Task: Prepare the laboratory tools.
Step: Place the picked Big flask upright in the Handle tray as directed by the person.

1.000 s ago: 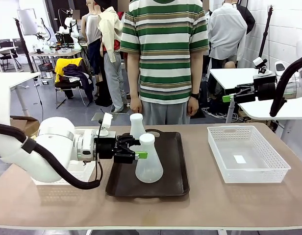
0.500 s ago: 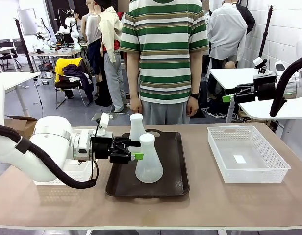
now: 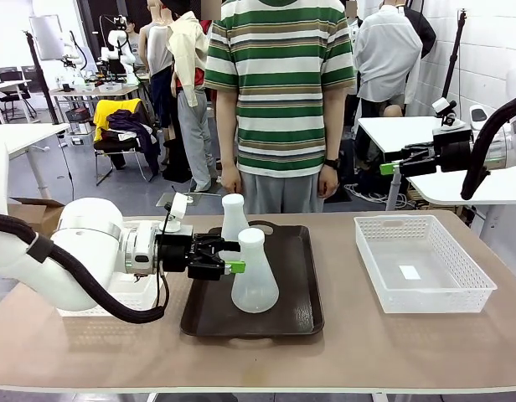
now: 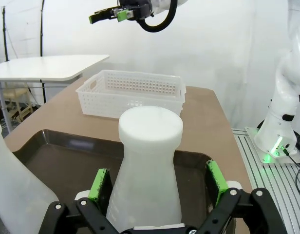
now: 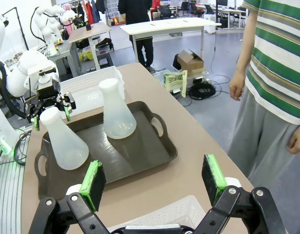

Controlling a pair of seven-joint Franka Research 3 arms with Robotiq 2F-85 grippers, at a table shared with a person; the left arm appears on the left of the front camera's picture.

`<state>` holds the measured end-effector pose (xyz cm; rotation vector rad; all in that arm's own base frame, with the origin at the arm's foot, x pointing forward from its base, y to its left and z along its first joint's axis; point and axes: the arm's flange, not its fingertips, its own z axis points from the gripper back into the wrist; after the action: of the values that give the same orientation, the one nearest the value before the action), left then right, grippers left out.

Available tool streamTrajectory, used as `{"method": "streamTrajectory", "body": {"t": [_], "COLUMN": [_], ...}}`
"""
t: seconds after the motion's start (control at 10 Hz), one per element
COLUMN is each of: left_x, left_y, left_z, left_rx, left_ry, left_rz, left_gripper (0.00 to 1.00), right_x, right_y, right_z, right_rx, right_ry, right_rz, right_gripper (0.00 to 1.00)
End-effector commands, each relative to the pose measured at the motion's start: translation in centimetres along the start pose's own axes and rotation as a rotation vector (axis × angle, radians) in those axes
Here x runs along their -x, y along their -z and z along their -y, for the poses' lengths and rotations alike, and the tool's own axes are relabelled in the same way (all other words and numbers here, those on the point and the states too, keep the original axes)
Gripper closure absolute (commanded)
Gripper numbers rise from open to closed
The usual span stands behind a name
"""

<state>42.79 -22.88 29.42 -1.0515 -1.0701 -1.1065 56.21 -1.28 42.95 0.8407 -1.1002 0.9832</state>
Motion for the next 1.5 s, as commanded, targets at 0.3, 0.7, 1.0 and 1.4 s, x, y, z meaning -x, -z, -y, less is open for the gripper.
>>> {"method": "streamTrajectory", "body": {"t": [0.3, 0.7, 1.0, 1.4], "left_x": [-0.05, -0.05, -0.05, -0.05], "left_y": [-0.03, -0.03, -0.03, -0.03], "left_z": [0.02, 0.02, 0.02, 0.02], "left_rx": [0.004, 0.004, 0.004, 0.004], "left_ry": [0.002, 0.002, 0.002, 0.002], "left_rz": [0.008, 0.008, 0.008, 0.008], "left_gripper": [0.00, 0.00, 0.00, 0.00], "right_x": [0.02, 0.02, 0.02, 0.02], "right_y": [0.02, 0.02, 0.02, 0.02], "right_z": [-0.10, -0.10, -0.10, -0.10], "right_rx": [-0.001, -0.001, -0.001, -0.001], "right_ry": [-0.004, -0.004, -0.004, -0.004], "right_rz": [-0.015, -0.015, -0.015, -0.015], "right_gripper": [0.00, 0.00, 0.00, 0.00]}}
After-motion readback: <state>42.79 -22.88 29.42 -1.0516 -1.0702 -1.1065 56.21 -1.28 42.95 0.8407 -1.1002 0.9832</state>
